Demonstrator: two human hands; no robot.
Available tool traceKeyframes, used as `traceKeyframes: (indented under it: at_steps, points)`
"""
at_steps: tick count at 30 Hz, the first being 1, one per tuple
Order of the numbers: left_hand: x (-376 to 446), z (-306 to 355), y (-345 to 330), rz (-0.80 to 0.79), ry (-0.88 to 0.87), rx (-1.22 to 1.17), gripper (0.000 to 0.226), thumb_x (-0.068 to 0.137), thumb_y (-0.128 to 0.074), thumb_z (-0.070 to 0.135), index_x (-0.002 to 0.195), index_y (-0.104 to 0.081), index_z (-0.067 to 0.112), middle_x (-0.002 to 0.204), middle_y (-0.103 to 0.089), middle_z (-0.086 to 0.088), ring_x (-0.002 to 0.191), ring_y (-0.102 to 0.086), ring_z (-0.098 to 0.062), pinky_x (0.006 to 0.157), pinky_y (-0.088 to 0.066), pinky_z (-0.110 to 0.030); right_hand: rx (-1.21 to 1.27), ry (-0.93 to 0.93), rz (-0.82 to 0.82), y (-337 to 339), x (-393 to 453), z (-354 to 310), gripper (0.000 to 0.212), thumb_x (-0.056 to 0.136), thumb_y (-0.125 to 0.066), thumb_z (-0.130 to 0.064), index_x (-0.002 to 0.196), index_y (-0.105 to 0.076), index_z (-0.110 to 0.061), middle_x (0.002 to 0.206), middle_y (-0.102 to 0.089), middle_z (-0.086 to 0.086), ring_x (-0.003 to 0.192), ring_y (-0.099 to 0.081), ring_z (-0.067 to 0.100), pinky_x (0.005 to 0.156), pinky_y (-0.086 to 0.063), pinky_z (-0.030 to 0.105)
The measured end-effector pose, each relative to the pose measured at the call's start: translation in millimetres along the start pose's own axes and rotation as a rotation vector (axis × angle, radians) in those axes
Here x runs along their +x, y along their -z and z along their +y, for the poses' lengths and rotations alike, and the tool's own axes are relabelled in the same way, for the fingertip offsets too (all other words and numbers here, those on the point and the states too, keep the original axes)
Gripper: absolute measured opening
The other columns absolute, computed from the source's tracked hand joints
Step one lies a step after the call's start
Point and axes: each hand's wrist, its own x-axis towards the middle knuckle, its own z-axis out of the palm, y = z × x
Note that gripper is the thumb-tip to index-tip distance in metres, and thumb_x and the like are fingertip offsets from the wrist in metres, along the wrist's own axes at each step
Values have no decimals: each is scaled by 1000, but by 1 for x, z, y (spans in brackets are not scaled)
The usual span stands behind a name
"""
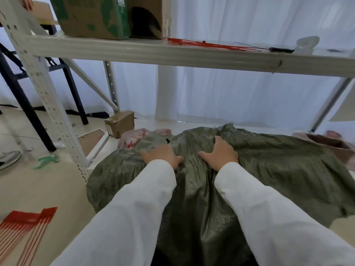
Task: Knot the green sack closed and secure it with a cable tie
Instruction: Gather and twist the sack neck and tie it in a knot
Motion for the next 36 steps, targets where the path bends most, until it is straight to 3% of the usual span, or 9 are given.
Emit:
traceKeyframes:
  at_steps: [9,13,17,19,22,24,29,33,36]
  points:
    - [-10,4,19,275,-99,-566,22,90,-46,36,90,-56,16,86,-58,-1,85,-55,-25,87,-43,-37,412,76,163,23,-7,10,17,86,-55,-28,100,-57,-17,104,-62,4,87,-55,21,77,-42,31]
    - [-21,12,22,262,-153,-827,18,91,-47,31,79,-52,18,74,-52,3,80,-53,-22,76,-41,-32,505,80,154,28,-14,8,22,90,-50,-30,102,-59,-15,94,-60,1,86,-55,21,72,-36,26]
    - [-35,28,23,293,-285,-940,23,89,-50,28,67,-45,24,65,-46,6,66,-46,-16,70,-40,-31,564,127,246,29,-13,0,31,85,-49,-48,67,-46,-23,68,-43,-6,68,-43,18,70,-34,29]
    - [-41,34,23,355,-408,-901,24,89,-51,27,67,-42,24,63,-44,9,66,-46,-16,71,-42,-33,670,106,347,37,-15,-4,32,78,-51,-53,67,-49,-24,71,-47,-5,69,-45,16,71,-39,31]
    - [-49,43,19,484,-638,-632,12,90,-52,23,79,-48,20,63,-42,14,68,-45,-15,75,-37,-30,717,15,480,45,-19,-3,60,78,-56,-54,125,-50,-17,120,-50,-2,113,-47,16,104,-37,39]
    - [-54,49,16,487,-742,-512,5,89,-52,21,86,-53,17,71,-49,14,73,-48,-17,81,-33,-28,742,2,454,45,-23,-7,67,83,-58,-48,137,-39,-14,136,-46,2,126,-43,18,109,-34,38]
    - [-46,47,3,277,-901,-67,34,89,-46,24,122,-52,19,137,-48,2,126,-43,-17,107,-25,-34,1062,-77,-172,42,-27,-7,31,82,-63,-43,93,-66,-15,88,-69,2,84,-66,16,67,-46,24]
    - [-54,43,-9,179,-972,185,30,91,-44,31,117,-54,21,135,-48,5,133,-31,-12,113,-15,-37,846,-85,-10,31,-23,5,11,86,-61,-17,76,-60,-12,72,-61,2,70,-58,19,53,-44,20]
    - [-54,31,-1,190,-897,107,34,90,-45,45,115,-55,26,142,-43,10,138,-23,-11,114,-8,-40,870,-75,163,28,-19,-2,9,88,-57,-18,81,-60,-12,87,-61,5,79,-58,19,72,-44,26]
